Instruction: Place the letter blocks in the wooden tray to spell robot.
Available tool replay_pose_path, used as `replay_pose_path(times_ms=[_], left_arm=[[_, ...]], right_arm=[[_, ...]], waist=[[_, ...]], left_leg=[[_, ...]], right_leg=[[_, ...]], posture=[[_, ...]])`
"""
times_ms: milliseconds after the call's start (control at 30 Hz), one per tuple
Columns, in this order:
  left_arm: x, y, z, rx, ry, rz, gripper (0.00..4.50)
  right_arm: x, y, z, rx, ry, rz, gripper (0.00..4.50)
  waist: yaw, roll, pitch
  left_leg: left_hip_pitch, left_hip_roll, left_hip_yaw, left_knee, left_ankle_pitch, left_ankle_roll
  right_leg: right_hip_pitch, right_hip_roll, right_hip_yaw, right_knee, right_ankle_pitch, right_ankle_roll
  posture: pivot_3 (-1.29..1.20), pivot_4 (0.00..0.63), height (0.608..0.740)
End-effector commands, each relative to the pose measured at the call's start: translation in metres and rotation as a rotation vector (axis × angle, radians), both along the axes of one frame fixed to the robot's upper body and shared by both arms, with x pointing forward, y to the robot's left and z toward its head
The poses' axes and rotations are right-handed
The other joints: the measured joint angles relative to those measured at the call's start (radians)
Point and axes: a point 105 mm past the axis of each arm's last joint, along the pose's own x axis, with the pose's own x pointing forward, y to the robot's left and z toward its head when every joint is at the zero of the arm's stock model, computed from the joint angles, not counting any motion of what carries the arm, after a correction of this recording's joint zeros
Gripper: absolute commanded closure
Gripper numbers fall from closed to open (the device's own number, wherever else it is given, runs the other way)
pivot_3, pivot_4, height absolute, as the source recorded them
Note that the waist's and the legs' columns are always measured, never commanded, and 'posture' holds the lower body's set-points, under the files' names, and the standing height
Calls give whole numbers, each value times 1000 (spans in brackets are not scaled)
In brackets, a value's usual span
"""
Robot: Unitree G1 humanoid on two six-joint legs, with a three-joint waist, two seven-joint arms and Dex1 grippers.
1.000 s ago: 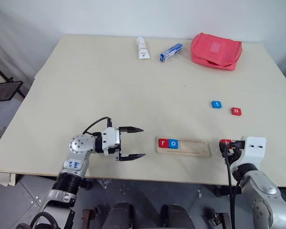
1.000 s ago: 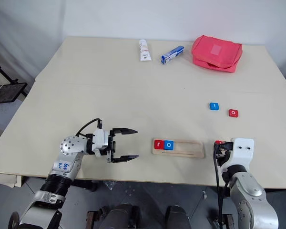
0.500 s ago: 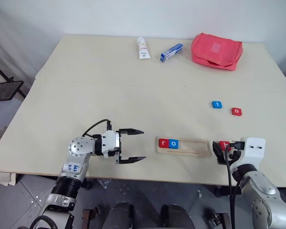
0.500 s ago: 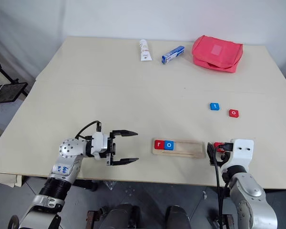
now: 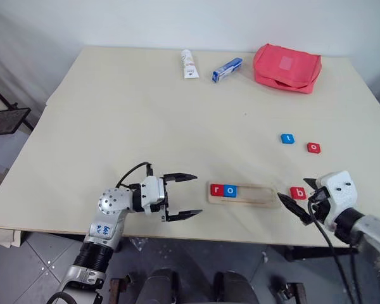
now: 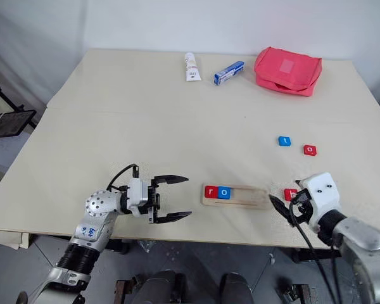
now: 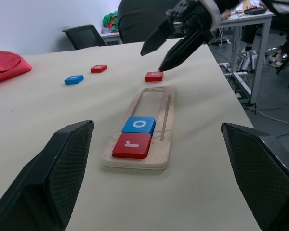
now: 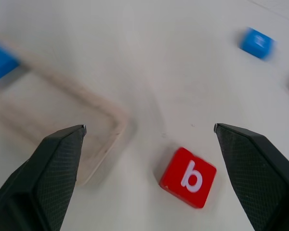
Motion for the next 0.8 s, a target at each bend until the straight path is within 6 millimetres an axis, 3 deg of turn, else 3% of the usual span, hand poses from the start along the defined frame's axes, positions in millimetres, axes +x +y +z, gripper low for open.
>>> replay_pose_path(times_ms=[33, 133, 400, 567, 733, 800], left_arm=[[-2, -3, 7, -8, -42, -9, 0], [-2, -1, 8, -6, -48, -1, 0], [-4, 6, 7, 4, -65, 40, 0], [-6, 9, 6, 4, -62, 63, 0], [-11, 8, 5, 0, -56, 72, 0], [-12, 7, 5, -1, -55, 73, 0]], right_arm=[[1, -3, 5, -83, 46, 160, 38], [9, -12, 8, -155, 88, 260, 38], [29, -47, -12, -401, 245, 460, 38], [41, -49, -16, -407, 261, 496, 38], [41, -50, -28, -413, 321, 527, 38], [40, -50, -31, -407, 337, 526, 410]], waist=[[0, 0, 0], [2, 0, 0], [0, -1, 0], [-2, -1, 0], [-2, -1, 0], [-1, -1, 0]], left_leg=[[0, 0, 0, 0, 0, 0], [0, 0, 0, 0, 0, 0], [0, 0, 1, 1, 0, 1], [-1, 0, 0, 1, 0, 1], [0, 0, -1, 1, 0, 1], [0, 0, -1, 1, 0, 1]], right_leg=[[0, 0, 0, 0, 0, 0], [0, 0, -2, -1, 0, 0], [1, -1, -7, -2, 0, 0], [1, -2, -9, -2, 0, 0], [2, -2, -10, -2, 0, 0], [2, -2, -11, -2, 0, 0]], posture=[[0, 150, 740], [0, 150, 740], [0, 150, 740], [0, 150, 740], [0, 150, 740], [0, 150, 740]])
